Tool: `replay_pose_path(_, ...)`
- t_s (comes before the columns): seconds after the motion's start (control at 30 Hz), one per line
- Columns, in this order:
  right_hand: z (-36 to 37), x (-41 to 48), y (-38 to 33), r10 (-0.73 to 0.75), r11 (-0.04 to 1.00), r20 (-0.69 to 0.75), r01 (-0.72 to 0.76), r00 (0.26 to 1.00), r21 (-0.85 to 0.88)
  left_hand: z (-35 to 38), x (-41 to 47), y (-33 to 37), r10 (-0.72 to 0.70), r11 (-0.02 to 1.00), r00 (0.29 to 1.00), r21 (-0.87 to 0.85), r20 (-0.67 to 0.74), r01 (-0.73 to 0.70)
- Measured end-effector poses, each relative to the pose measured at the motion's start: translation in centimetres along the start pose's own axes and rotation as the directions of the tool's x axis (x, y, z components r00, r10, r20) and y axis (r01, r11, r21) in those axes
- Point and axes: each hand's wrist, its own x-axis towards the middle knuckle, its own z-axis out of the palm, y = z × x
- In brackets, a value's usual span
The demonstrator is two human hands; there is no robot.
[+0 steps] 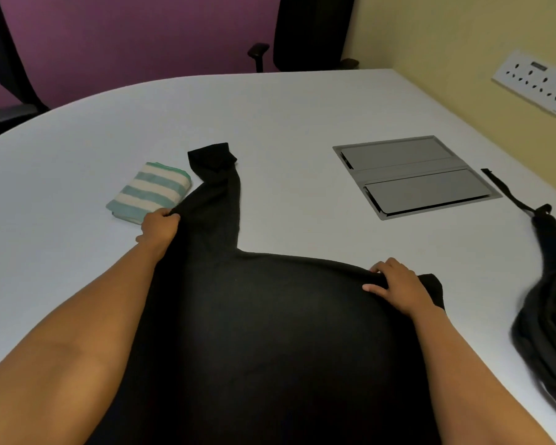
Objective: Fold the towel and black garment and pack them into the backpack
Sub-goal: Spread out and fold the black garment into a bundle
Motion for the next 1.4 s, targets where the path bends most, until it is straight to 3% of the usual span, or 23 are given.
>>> replay_pose_path(0.1,-1.3,-1.0,0.2,-0.004,1.0,-0.031,0.003,1.0,-0.026,-1.6,-1.0,1.2,-0.046,0.969,0.998,-0.241,0.032,0.052)
replay_pose_path(0.23,-2.4,-3.9,-0.3,-0.007,1.0,-0.292,0.001,0.957,-0.02,-4.3,-3.4,1.4,-0.072,0.87,0.994,-0.483,0.082,0.103)
replay_pose_path(0.37,-1.6,-8.1,-1.0,-0.051,0.997,-0.448,0.02,0.893,-0.073,-6.7,-6.5,-1.1,-0.038,0.699,0.992,-0.706,0.122,0.114)
replay_pose_path(0.5,0.2,-13.0,-1.5,-0.044,0.997,-0.465,0.007,0.884,-0.08,-7.8,-9.5,-5.2,-0.039,0.62,0.994,-0.777,0.101,0.103)
replay_pose_path(0.6,2.5,-15.9,-1.0,-0.024,0.994,-0.388,-0.018,0.921,-0.103,-8.1,-11.4,-8.9,-0.185,0.562,0.978,-0.805,0.098,0.187)
replay_pose_path(0.63,3.2,-16.6,-0.8,-0.021,0.99,-0.338,-0.028,0.941,-0.138,-8.0,-11.9,-10.2,-0.234,0.575,0.967,-0.789,0.095,0.217)
replay_pose_path(0.73,4.6,-18.1,-0.5,0.081,0.972,-0.225,-0.127,0.971,-0.197,-7.8,-13.0,-12.8,-0.317,0.749,0.948,-0.619,-0.022,0.236)
replay_pose_path(0.87,4.2,-18.4,-1.0,0.213,0.945,-0.263,-0.267,0.941,-0.189,-8.2,-14.1,-12.1,-0.355,0.838,0.889,-0.52,-0.29,0.165)
replay_pose_path(0.93,3.8,-17.8,-1.6,0.252,0.943,-0.317,-0.306,0.914,-0.133,-8.1,-14.6,-10.6,-0.233,0.92,0.894,-0.384,-0.382,0.075)
replay_pose_path(1.0,3.6,-17.0,-2.2,0.276,0.946,-0.411,-0.321,0.869,-0.042,-7.2,-15.1,-9.0,0.021,0.978,0.912,-0.18,-0.409,-0.103)
replay_pose_path(1.1,3.9,-15.7,-3.2,0.289,0.951,-0.481,-0.306,0.828,0.045,-5.1,-16.1,-7.5,0.425,0.905,0.858,0.125,-0.289,-0.406)
replay_pose_path(1.2,4.7,-14.7,-4.0,0.244,0.965,-0.332,-0.263,0.911,-0.012,-2.2,-17.1,-7.6,0.61,0.758,0.792,0.314,-0.03,-0.572)
replay_pose_path(1.23,5.3,-14.5,-4.1,0.238,0.966,-0.256,-0.256,0.937,-0.039,-1.3,-17.2,-8.2,0.589,0.729,0.805,0.386,0.064,-0.564)
replay_pose_path(1.33,7.0,-14.6,-3.7,0.308,0.948,-0.077,-0.313,0.948,-0.063,0.1,-17.3,-10.8,0.332,0.726,0.915,0.558,0.227,-0.402)
replay_pose_path(1.4,7.5,-14.8,-3.6,0.344,0.934,-0.079,-0.35,0.936,-0.075,-0.2,-17.3,-12.1,0.276,0.713,0.927,0.594,0.253,-0.374)
